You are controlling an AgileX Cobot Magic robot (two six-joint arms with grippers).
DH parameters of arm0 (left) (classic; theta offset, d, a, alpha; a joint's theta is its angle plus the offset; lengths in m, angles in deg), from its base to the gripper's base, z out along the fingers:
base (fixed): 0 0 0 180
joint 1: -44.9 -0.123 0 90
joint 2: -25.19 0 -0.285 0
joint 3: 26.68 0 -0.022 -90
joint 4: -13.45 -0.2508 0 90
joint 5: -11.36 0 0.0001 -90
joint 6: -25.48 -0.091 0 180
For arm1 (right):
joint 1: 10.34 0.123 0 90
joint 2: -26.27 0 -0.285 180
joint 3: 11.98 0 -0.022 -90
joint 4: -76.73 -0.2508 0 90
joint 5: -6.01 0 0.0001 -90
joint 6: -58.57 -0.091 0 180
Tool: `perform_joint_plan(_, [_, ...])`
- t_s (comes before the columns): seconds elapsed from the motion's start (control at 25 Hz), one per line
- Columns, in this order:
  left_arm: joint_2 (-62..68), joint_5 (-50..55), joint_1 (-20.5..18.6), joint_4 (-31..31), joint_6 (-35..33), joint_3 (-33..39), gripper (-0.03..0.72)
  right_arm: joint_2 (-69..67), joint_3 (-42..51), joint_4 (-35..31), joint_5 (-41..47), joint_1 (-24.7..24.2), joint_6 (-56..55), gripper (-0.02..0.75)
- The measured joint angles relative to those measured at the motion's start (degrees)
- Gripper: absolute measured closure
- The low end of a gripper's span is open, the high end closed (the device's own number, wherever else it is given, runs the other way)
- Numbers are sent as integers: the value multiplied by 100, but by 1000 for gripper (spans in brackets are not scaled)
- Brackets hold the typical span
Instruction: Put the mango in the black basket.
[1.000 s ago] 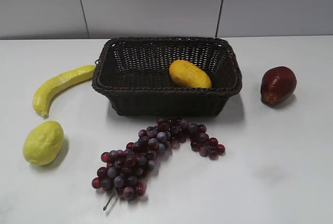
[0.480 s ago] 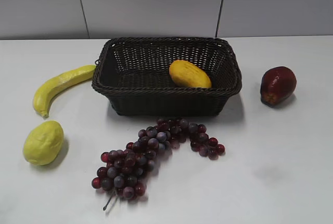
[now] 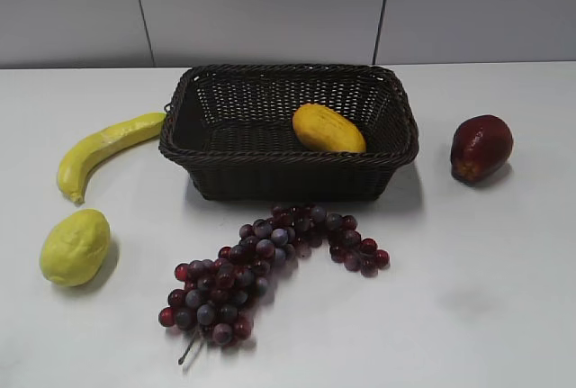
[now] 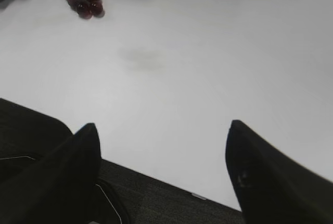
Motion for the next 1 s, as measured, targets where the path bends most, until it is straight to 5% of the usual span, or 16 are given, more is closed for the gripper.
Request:
perform_joint_plan(0.68, [0,0,0,0,0,0,133,0,0,-249,-11,-53,157,167])
perform_joint_plan(1.0, [0,0,0,0,0,0,133,793,0,-243,-22,-1334,162,167])
